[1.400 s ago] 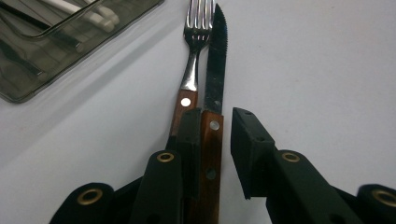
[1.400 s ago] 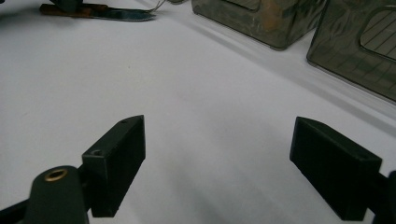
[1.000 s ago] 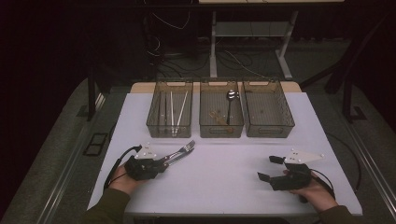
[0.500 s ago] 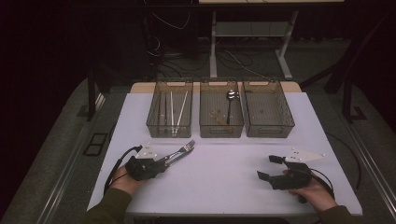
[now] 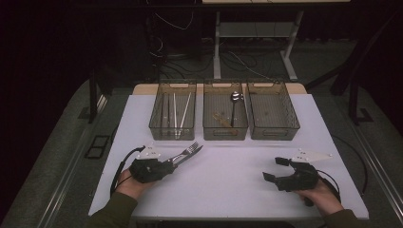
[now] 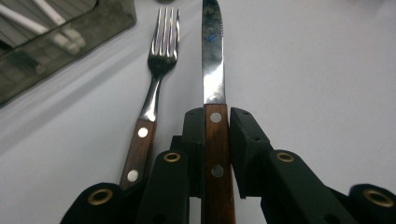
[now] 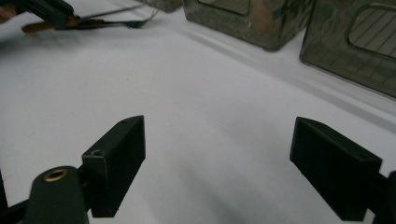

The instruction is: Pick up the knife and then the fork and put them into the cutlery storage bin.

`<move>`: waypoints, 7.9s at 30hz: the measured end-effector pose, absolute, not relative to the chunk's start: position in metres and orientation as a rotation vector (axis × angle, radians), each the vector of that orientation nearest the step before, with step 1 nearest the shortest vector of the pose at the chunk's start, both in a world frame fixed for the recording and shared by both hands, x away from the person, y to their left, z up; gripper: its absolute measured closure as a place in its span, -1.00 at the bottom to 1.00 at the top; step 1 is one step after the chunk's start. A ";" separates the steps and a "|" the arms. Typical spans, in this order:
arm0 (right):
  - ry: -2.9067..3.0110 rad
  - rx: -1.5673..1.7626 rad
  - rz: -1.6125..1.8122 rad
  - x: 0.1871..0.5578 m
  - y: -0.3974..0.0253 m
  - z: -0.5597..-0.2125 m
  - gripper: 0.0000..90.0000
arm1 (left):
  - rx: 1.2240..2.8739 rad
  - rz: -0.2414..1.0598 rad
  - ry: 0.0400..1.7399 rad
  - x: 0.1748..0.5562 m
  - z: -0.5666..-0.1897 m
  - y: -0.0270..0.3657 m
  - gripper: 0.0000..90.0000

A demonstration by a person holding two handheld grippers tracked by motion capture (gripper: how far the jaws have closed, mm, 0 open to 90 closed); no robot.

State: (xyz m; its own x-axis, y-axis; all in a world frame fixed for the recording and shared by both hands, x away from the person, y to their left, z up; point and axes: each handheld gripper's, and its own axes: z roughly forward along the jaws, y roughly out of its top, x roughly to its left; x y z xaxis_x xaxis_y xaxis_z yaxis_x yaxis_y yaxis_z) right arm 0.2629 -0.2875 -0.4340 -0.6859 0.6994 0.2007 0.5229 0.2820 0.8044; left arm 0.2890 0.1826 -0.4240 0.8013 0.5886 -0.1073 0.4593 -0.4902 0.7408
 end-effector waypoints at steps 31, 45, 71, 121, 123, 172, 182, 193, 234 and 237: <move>2.307 1.227 1.607 0.297 -0.236 -0.407 -0.32 | 2.098 0.221 0.622 0.294 -0.400 0.065 0.69; 2.283 1.254 1.786 0.302 -0.216 -0.416 0.06 | 2.041 0.232 0.580 0.280 -0.401 0.046 0.69; 2.332 1.103 1.911 0.294 -0.201 -0.404 0.99 | 2.006 0.204 0.535 0.277 -0.408 0.041 0.63; 2.003 1.262 1.489 0.337 -0.352 -0.313 0.99 | 2.041 0.230 0.645 0.273 -0.439 0.152 -1.00; 1.987 1.275 1.480 0.342 -0.357 -0.307 0.99 | 2.040 0.231 0.642 0.273 -0.439 0.151 -1.00; 2.200 1.486 1.019 0.457 -0.319 -0.379 0.48 | 2.042 0.226 0.649 0.273 -0.438 0.151 -1.00; 2.145 1.360 1.293 0.414 -0.326 -0.368 -0.22 | 2.082 0.247 0.654 0.276 -0.436 0.156 -0.96; 2.163 1.185 1.377 0.345 -0.309 -0.377 -0.59 | 2.104 0.275 0.702 0.282 -0.432 0.167 -0.71; 2.295 1.138 1.332 0.256 -0.294 -0.438 -0.68 | 2.283 0.252 0.794 0.329 -0.444 0.187 0.51; 2.298 1.139 1.332 0.256 -0.294 -0.438 -0.68 | 2.303 0.274 0.764 0.327 -0.445 0.185 0.56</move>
